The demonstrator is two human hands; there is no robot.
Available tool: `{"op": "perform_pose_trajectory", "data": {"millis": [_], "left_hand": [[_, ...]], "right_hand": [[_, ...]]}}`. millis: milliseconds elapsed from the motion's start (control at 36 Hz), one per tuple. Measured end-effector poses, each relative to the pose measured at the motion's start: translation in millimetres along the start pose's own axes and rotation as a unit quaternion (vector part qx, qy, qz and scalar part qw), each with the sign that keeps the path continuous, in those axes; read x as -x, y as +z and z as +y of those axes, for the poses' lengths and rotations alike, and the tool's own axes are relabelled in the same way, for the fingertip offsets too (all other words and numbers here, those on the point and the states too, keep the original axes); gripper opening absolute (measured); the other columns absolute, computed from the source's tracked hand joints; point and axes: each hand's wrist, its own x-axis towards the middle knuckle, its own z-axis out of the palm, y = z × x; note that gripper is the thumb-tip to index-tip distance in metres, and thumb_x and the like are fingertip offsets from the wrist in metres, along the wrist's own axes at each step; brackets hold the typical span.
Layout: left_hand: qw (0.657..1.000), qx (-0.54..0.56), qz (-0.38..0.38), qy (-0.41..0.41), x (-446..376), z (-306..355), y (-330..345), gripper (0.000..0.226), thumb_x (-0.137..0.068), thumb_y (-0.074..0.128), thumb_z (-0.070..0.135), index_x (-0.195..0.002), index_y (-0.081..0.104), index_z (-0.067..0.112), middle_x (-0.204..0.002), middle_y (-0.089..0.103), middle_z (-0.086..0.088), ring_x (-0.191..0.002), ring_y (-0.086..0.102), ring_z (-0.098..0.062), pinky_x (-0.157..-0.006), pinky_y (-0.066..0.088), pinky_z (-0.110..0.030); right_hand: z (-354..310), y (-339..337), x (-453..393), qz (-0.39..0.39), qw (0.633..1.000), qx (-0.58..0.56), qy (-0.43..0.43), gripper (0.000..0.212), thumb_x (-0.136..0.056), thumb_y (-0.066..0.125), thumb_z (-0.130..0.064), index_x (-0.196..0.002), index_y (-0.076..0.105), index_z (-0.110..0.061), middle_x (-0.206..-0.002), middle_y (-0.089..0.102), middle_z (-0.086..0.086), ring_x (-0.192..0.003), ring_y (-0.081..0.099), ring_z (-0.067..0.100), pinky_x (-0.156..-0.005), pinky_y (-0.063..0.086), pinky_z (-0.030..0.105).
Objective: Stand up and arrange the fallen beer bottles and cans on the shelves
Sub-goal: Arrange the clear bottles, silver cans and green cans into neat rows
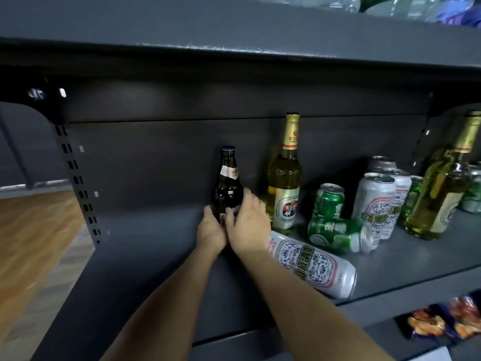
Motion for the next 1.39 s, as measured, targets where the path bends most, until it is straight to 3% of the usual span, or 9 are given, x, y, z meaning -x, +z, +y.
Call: {"op": "perform_pose_trajectory", "data": {"millis": [56,167,361,528,722,889,1056,1222,1389], "left_hand": [[0.995,-0.092,0.017,0.016,3,3,1,0.038,-0.093,0.058,0.032,-0.126,0.044,0.018,-0.109,0.066,-0.011,-0.099,0.062,-0.03,-0.081,0.05,-0.035],[0.995,-0.095,0.035,0.014,11,10,1,0.064,-0.077,0.076,0.03,-0.131,0.044,0.018,-0.12,0.062,-0.011,-0.11,0.059,-0.031,-0.086,0.047,-0.035],[0.998,-0.01,0.059,-0.008,21,13,15,0.098,-0.069,0.086,0.017,-0.147,0.026,0.019,-0.139,0.044,-0.015,-0.123,0.049,-0.033,-0.102,0.043,-0.043],[0.931,-0.193,0.293,0.105,75,33,36,0.067,-0.07,0.07,0.007,-0.133,0.045,0.007,-0.128,0.048,-0.022,-0.119,0.043,-0.042,-0.101,0.034,-0.049],[0.856,-0.435,-0.046,0.276,113,47,73,0.077,-0.068,0.062,0.014,-0.14,0.039,0.026,-0.144,0.04,0.002,-0.136,0.03,-0.022,-0.117,0.016,-0.039],[0.797,-0.509,-0.13,0.297,137,54,100,0.099,-0.075,0.067,0.022,-0.153,0.009,0.038,-0.162,0.01,0.002,-0.149,0.001,-0.02,-0.117,-0.012,-0.05],[0.77,-0.535,-0.111,0.327,143,58,111,0.083,-0.081,0.067,0.026,-0.151,0.022,0.032,-0.16,0.018,0.004,-0.148,0.011,-0.02,-0.12,0.0,-0.046],[0.769,-0.532,-0.081,0.345,151,57,102,0.08,-0.078,0.069,0.028,-0.147,0.027,0.029,-0.151,0.031,0.007,-0.141,0.025,-0.017,-0.113,0.031,-0.037],[0.843,-0.441,-0.003,0.308,152,60,91,0.071,-0.077,0.068,0.04,-0.139,0.036,0.031,-0.141,0.041,0.01,-0.13,0.042,-0.018,-0.09,0.05,-0.036]], "right_hand": [[13,-8,-1,0.049,0.991,0.098,-0.072,0.05,-0.079,0.056,-0.04,-0.119,0.059,-0.01,-0.108,0.063,0.007,-0.101,0.058,0.029,-0.081,0.044,0.04],[37,-29,5,0.056,0.967,0.192,-0.157,0.056,-0.078,0.04,-0.05,-0.112,0.064,-0.012,-0.103,0.064,0.005,-0.095,0.058,0.029,-0.085,0.031,0.042],[81,-77,15,-0.153,0.941,0.26,-0.152,0.063,-0.09,0.044,-0.061,-0.132,0.041,-0.015,-0.131,0.051,0.011,-0.119,0.049,0.031,-0.093,0.036,0.041],[110,-95,20,-0.199,0.929,0.281,-0.139,0.069,-0.088,0.049,-0.059,-0.138,0.032,-0.015,-0.133,0.049,0.011,-0.121,0.048,0.031,-0.096,0.036,0.04],[133,-128,11,-0.052,0.981,0.187,-0.022,0.035,-0.098,0.039,-0.034,-0.122,0.049,-0.011,-0.122,0.06,0.011,-0.114,0.053,0.029,-0.088,0.037,0.036],[182,-147,26,-0.051,0.976,0.147,0.15,0.037,-0.096,0.045,-0.033,-0.124,0.047,-0.01,-0.13,0.053,0.01,-0.124,0.045,0.029,-0.096,0.036,0.039],[202,-149,41,-0.103,0.965,0.023,0.241,0.062,-0.09,0.05,-0.059,-0.129,0.043,-0.011,-0.134,0.051,0.012,-0.124,0.047,0.033,-0.096,0.039,0.042],[195,-156,38,-0.139,0.952,-0.067,0.264,0.065,-0.088,0.063,-0.048,-0.131,0.035,-0.007,-0.137,0.048,0.017,-0.123,0.049,0.037,-0.097,0.041,0.04],[167,-172,23,-0.036,0.986,-0.064,0.147,0.06,-0.083,0.069,-0.037,-0.125,0.037,-0.008,-0.129,0.048,0.013,-0.117,0.05,0.034,-0.086,0.042,0.038]]}}
